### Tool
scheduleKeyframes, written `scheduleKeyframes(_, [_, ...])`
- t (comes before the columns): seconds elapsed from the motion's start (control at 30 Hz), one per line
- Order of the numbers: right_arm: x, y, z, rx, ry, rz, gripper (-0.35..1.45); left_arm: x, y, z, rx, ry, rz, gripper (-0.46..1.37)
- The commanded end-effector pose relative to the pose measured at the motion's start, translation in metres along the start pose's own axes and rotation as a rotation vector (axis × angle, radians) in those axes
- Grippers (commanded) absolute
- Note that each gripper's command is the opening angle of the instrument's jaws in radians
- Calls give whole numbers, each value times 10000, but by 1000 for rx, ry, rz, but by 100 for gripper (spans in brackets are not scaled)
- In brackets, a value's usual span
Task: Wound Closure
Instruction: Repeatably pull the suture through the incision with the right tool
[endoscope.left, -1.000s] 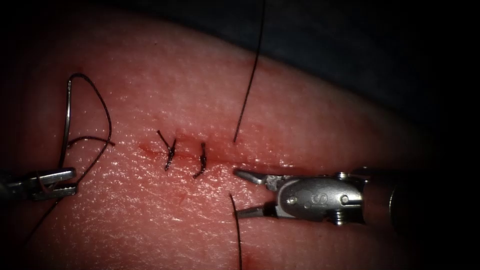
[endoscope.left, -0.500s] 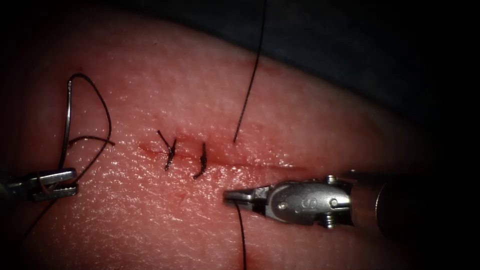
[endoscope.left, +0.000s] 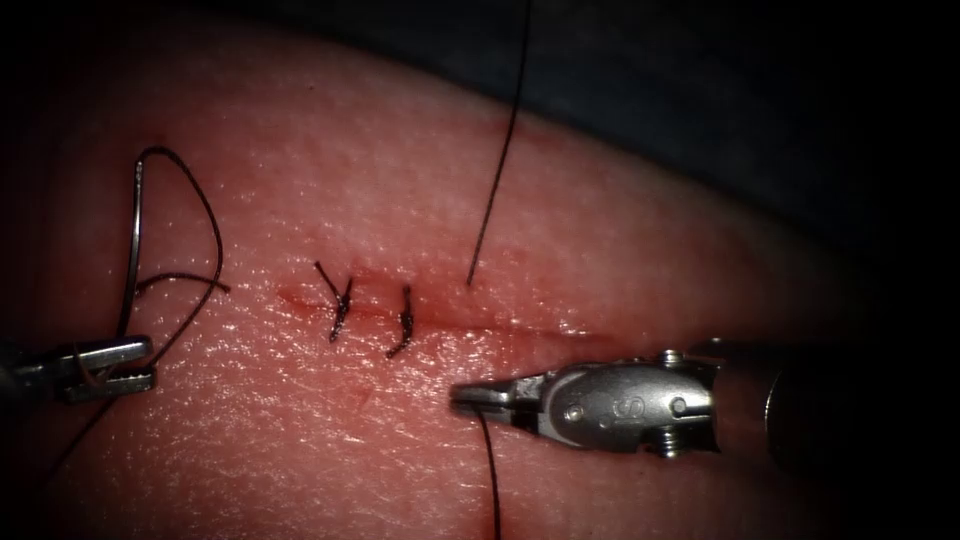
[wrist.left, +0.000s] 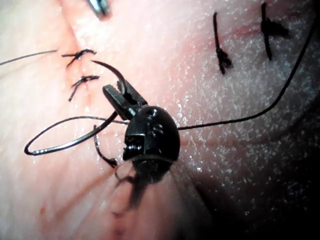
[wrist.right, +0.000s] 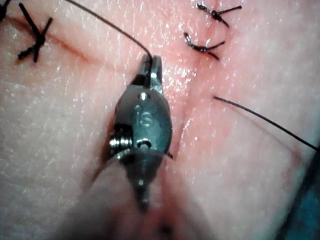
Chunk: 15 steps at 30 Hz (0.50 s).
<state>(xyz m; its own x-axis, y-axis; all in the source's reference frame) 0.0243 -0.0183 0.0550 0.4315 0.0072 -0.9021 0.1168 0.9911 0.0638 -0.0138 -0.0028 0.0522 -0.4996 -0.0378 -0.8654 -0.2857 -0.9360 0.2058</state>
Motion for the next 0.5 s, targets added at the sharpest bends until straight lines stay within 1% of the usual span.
scheduleKeyframes(0.03, [3,-7,-3,20,-7,-15,-35,0,0,0,-6,0,0,-35])
scheduleKeyframes(0.07, [8,-16,-6,37,-13,-19,-35,0,0,0,-6,0,0,-35])
scheduleKeyframes(0.17, [15,-30,-11,53,-12,-26,-35,0,0,1,-5,0,0,-35])
scheduleKeyframes(0.2, [20,-39,-14,65,-14,-30,-35,0,0,1,-5,0,0,-35])
scheduleKeyframes(0.3, [30,-55,-17,91,-23,-38,-35,0,0,1,-5,0,0,-35])
scheduleKeyframes(0.33, [31,-57,-18,94,-25,-39,-35,0,0,1,-5,0,0,-35])
scheduleKeyframes(0.37, [38,-66,-19,104,-25,-43,-35,0,0,1,-5,0,0,-35])
scheduleKeyframes(0.5, [49,-81,-23,127,-29,-50,-35,0,0,1,-5,0,0,-35])
